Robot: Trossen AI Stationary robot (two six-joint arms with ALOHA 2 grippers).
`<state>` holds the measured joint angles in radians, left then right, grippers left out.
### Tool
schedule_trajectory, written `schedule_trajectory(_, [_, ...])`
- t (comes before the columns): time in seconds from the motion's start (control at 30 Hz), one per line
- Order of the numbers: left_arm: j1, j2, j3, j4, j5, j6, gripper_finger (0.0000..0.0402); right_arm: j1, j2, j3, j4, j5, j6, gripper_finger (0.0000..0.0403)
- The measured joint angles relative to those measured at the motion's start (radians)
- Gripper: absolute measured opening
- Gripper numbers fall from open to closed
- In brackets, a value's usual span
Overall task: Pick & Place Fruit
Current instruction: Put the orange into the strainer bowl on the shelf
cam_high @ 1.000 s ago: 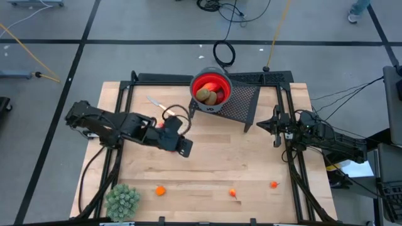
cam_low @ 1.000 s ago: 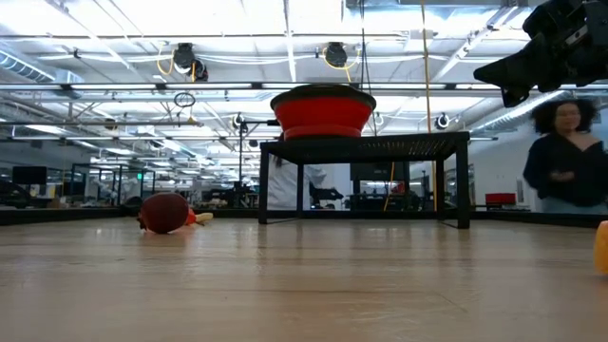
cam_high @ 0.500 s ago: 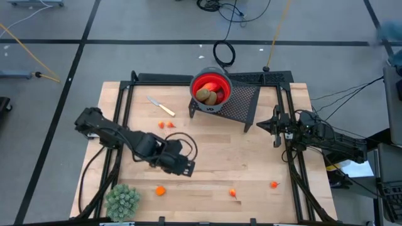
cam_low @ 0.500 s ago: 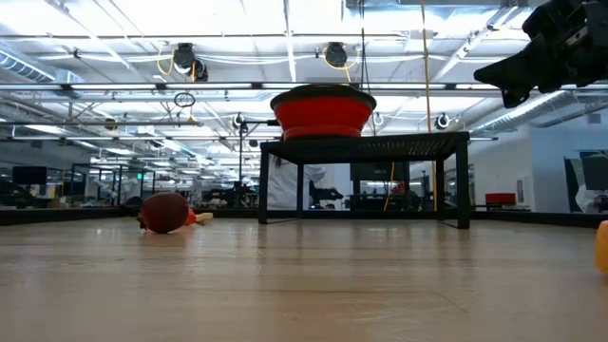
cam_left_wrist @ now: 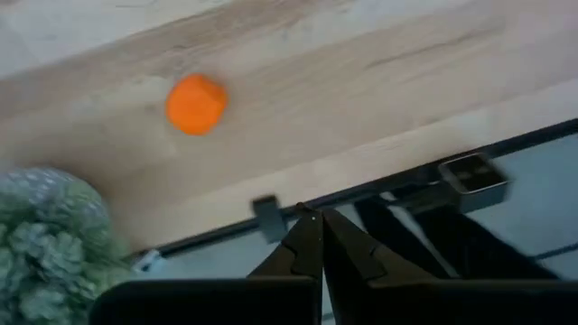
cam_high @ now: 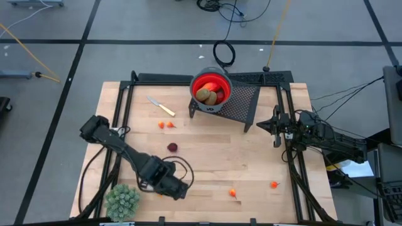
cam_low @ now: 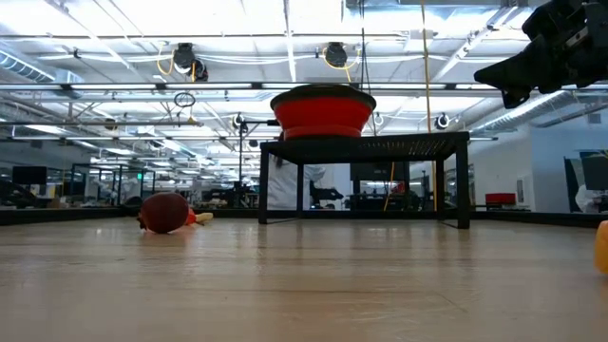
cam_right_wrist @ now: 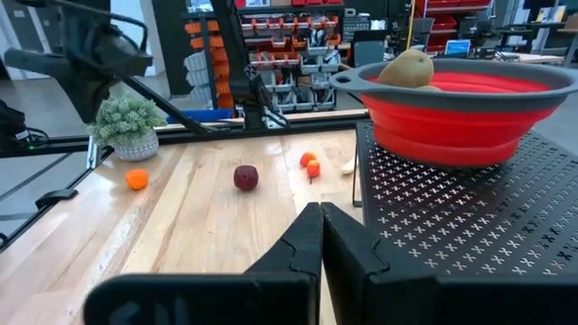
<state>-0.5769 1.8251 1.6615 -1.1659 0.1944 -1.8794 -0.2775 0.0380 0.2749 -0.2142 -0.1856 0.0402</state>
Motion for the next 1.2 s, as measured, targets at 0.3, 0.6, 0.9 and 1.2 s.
schedule_trajectory(0.3, [-0.083,0.073,0.0,-0.035,-0.057,0.251,0.0025,0.0,0.0,0.0,0.0,0.001,0.0,0.0])
schedule_trajectory(0.6, [-0.119,0.115,0.0,-0.148,-0.073,0.415,0.0082,0.0,0.0,0.0,0.0,0.0,0.0,0.0])
schedule_trajectory(0.9, [-0.121,0.115,0.0,-0.151,-0.178,0.484,0.0212,0.0,0.0,0.0,0.0,0.001,0.0,0.0])
schedule_trajectory(1.2, [-0.148,0.115,-0.025,-0.18,-0.226,0.498,0.03,0.0,0.0,0.0,0.0,0.0,0.0,0.0])
